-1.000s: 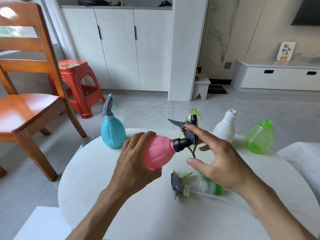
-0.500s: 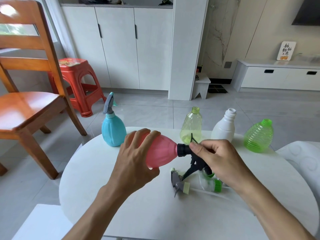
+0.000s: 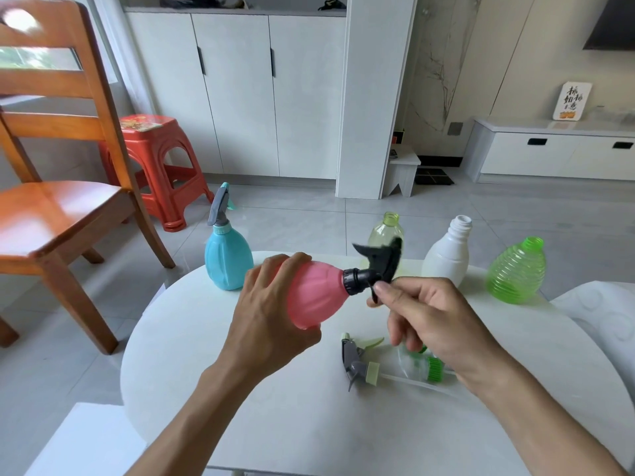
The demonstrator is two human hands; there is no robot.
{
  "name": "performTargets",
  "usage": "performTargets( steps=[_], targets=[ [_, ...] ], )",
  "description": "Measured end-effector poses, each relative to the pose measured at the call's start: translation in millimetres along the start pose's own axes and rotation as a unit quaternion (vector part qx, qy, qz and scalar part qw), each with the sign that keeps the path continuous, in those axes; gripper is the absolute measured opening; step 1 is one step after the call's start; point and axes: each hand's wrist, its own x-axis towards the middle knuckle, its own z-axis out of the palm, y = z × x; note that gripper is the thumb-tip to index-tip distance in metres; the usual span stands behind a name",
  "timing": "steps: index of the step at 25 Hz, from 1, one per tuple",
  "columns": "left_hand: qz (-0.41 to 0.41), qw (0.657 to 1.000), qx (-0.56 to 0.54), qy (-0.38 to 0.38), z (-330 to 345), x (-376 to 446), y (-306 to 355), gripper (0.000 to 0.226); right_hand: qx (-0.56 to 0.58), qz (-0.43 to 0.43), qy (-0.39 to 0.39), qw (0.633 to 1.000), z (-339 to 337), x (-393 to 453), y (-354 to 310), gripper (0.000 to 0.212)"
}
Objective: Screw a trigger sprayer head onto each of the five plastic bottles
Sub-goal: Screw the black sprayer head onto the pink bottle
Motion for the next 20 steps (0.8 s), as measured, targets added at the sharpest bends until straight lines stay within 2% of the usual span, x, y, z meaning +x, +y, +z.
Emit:
performTargets(
  steps=[2, 4, 6, 8, 10, 12, 16, 20],
  targets=[
    [0.015, 1.000, 0.014, -0.011, 3, -3, 3, 0.093, -0.053, -0.028, 0.061, 0.996, 7, -2, 1, 0.055],
    [0.009, 1.000, 0.019, -0.020, 6, -4, 3, 0.093, -0.152, -0.079, 0.141, 0.975, 6, -3, 4, 0.062],
    [0.000, 1.000, 0.016, -0.020, 7, -4, 3, 0.093, -0.248, -0.153, 0.210, 0.933, -4, -2, 3, 0.049],
    [0.000, 1.000, 0.007, -0.019, 7, -3, 3, 0.092, -0.264, -0.181, 0.192, 0.928, -14, 0, 0, 0.021],
    [0.004, 1.000, 0.005, -0.023, 7, -4, 3, 0.092, -0.250, -0.160, 0.118, 0.948, -16, 1, 2, 0.015],
    [0.012, 1.000, 0.010, -0.025, 8, -4, 4, 0.093, -0.239, -0.143, 0.105, 0.955, -14, 2, 7, 0.009],
    [0.016, 1.000, 0.009, -0.024, 8, -6, 5, 0.092, -0.164, -0.102, 0.107, 0.975, -13, 3, 8, 0.028],
    [0.010, 1.000, 0.022, 0.007, 12, -9, 8, 0.089, -0.114, -0.069, 0.107, 0.985, -11, 3, 3, 0.025]
  ],
)
